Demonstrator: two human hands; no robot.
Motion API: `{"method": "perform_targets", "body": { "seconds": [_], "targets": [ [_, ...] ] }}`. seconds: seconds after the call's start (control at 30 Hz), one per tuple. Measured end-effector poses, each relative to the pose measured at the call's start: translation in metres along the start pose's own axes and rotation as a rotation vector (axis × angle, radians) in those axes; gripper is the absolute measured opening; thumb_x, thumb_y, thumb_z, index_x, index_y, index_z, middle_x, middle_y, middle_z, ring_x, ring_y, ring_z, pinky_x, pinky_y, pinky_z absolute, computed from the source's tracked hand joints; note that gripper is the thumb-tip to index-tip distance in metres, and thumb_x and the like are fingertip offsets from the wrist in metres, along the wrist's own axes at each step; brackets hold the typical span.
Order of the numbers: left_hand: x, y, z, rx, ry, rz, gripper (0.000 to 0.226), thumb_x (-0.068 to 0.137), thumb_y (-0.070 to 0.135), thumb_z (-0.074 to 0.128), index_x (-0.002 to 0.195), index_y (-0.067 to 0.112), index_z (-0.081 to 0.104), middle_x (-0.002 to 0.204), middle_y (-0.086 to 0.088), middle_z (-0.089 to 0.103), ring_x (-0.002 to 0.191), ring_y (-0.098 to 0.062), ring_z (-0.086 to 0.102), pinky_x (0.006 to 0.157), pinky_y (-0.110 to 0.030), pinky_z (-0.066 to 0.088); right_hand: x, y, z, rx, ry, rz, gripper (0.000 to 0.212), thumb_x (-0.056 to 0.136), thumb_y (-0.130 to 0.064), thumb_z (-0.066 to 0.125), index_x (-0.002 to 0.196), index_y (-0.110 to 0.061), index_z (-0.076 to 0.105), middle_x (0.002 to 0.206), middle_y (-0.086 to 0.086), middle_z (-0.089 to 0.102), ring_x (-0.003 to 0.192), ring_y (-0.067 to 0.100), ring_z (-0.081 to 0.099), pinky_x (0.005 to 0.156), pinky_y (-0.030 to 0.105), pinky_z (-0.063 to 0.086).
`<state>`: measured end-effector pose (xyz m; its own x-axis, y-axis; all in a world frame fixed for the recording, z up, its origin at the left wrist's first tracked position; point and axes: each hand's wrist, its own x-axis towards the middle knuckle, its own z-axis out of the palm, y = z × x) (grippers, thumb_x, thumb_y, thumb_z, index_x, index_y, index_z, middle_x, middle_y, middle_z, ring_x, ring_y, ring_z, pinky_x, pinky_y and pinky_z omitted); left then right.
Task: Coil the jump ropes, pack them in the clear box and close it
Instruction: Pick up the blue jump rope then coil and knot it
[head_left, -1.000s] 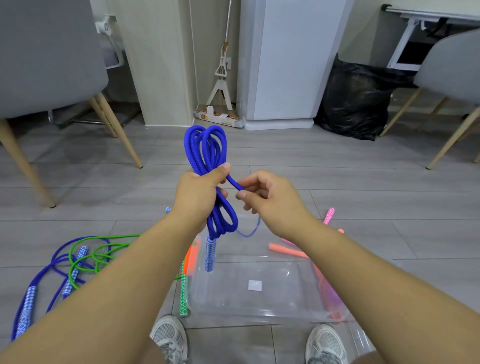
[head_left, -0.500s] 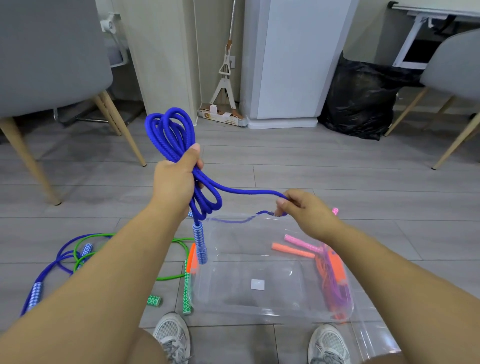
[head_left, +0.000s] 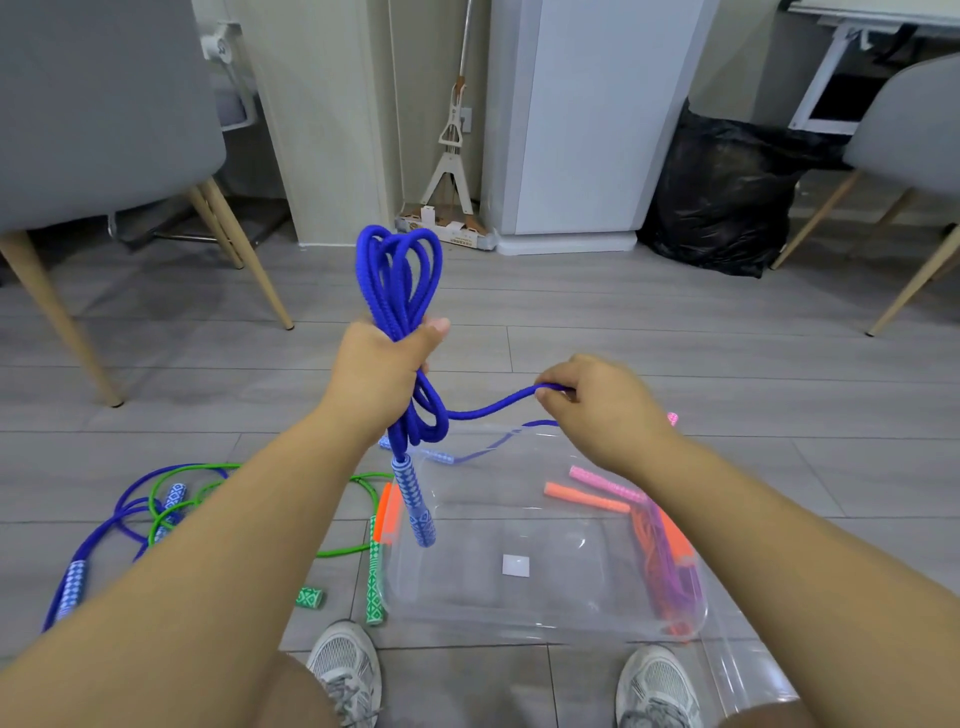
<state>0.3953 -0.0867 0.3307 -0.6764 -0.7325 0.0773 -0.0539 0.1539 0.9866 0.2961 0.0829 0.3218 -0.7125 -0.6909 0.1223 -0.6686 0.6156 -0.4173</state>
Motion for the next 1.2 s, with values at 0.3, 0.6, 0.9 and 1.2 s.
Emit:
{"method": "perform_targets", "body": {
  "seconds": [0.3,0.6,0.9,1.2],
  "targets": [
    [-0.009,-0.006,0.015,0.101,-0.168,-0.009,0.015,0.089,0.028,0.062,0.087,0.017,0.052,0.071,-0.002,0.060,0.045,0.000,0.055,0.052,-0.020,0.043,-0.006,-0.025,-0.006,0.548,-0.180,-0.078,0.010,0.089,-0.018,0.060,0.091,-0.019,0.070,0.080,-0.007,0.063,0.066,-0.002,0.052,0.061,0.004,0.039],
    [-0.021,-0.007,0.026,-0.145,-0.299,-0.140,0.025,0.095,0.025,0.054,0.090,0.001,0.063,0.055,-0.003,0.064,0.051,-0.014,0.062,0.052,-0.023,0.050,-0.003,-0.036,0.007,0.727,0.083,-0.041,0.033,0.073,-0.008,0.075,0.082,-0.022,0.046,0.066,-0.002,0.066,0.055,0.002,0.060,0.056,0.009,0.043],
    [-0.017,-0.008,0.022,-0.001,-0.305,-0.092,0.028,0.089,0.024,0.062,0.070,0.007,0.053,0.045,0.001,0.051,0.039,-0.012,0.046,0.045,-0.022,0.041,-0.002,-0.026,0.009,0.530,0.066,-0.024,0.042,0.068,-0.035,0.080,0.083,-0.023,0.042,0.066,-0.004,0.056,0.054,0.005,0.046,0.052,0.017,0.038],
    [0.002,-0.007,-0.003,-0.196,-0.189,-0.136,0.029,0.084,0.031,0.069,0.068,0.013,0.053,0.057,-0.001,0.047,0.045,-0.013,0.041,0.048,-0.026,0.038,-0.002,0.033,0.000,0.484,0.022,0.055,0.016,0.091,-0.028,0.057,0.077,-0.034,0.062,0.069,0.003,0.054,0.066,0.014,0.047,0.066,0.029,0.040]
  ]
}}
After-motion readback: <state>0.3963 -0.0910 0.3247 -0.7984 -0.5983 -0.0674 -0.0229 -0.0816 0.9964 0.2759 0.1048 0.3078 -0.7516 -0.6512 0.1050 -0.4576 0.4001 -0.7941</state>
